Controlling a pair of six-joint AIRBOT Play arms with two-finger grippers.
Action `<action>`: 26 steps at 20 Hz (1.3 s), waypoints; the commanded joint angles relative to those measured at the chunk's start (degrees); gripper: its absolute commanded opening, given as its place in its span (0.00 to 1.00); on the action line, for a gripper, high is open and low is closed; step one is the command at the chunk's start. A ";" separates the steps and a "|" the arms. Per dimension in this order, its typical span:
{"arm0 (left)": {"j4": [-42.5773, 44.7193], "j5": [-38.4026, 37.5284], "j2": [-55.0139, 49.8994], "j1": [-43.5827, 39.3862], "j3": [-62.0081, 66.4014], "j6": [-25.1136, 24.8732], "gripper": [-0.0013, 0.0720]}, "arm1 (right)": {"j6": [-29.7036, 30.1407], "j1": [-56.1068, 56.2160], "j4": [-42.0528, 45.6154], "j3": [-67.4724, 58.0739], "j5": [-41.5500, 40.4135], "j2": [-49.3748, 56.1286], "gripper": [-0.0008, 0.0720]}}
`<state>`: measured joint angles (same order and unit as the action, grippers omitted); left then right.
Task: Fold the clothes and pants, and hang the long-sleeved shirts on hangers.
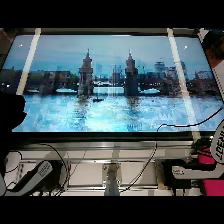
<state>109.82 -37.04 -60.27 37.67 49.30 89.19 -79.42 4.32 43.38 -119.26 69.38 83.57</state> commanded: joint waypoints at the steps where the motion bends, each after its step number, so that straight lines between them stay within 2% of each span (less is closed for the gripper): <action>1: 5.05 1.53 -2.80 0.07 0.02 0.00 0.97 | -0.02 0.00 -0.02 -0.07 0.00 -0.04 0.04; 6: 5.92 1.77 -4.44 0.07 0.02 -0.02 0.96 | -0.02 0.00 0.00 -0.07 0.02 -0.04 0.04; 7: 5.92 1.86 -4.57 0.04 0.02 0.00 0.92 | -0.02 0.00 -0.02 -0.07 0.00 -0.04 0.04; 8: 5.90 1.88 -4.59 0.04 0.02 0.00 0.72 | -0.02 0.00 -0.02 -0.07 0.02 -0.04 0.04; 9: 5.88 1.86 -4.55 0.04 0.02 0.00 0.42 | -0.02 0.00 0.00 -0.07 0.02 -0.04 0.04; 10: 5.86 1.88 -4.55 0.04 0.02 0.00 0.21 | -0.02 0.00 0.00 -0.07 0.02 -0.04 0.04; 11: 5.66 1.88 -4.55 0.04 0.02 0.00 0.05 | -0.02 0.00 0.00 -0.07 0.02 -0.04 0.04; 16: 4.52 2.10 -3.76 -0.02 0.04 0.46 0.03 | -0.02 0.00 0.00 -0.07 0.00 -0.04 0.04; 18: 2.67 2.21 -1.90 -0.02 0.33 7.69 0.03 | -0.02 0.00 0.00 -0.07 0.02 -0.04 0.04; 20: -3.32 2.93 0.63 -0.09 1.77 15.52 0.03 | -0.02 0.00 0.00 -0.07 0.00 -0.04 0.04; 24: -26.27 9.94 6.93 -2.69 4.26 14.51 0.02 | -0.02 0.00 -0.02 -0.07 0.02 -0.04 0.04; 26: -35.36 11.89 9.40 -7.54 6.34 8.07 0.02 | -0.02 0.00 0.00 -0.07 0.02 -0.04 0.04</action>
<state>90.45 -29.34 -54.43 34.13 53.47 101.30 -79.44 4.32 43.38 -119.26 69.38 83.57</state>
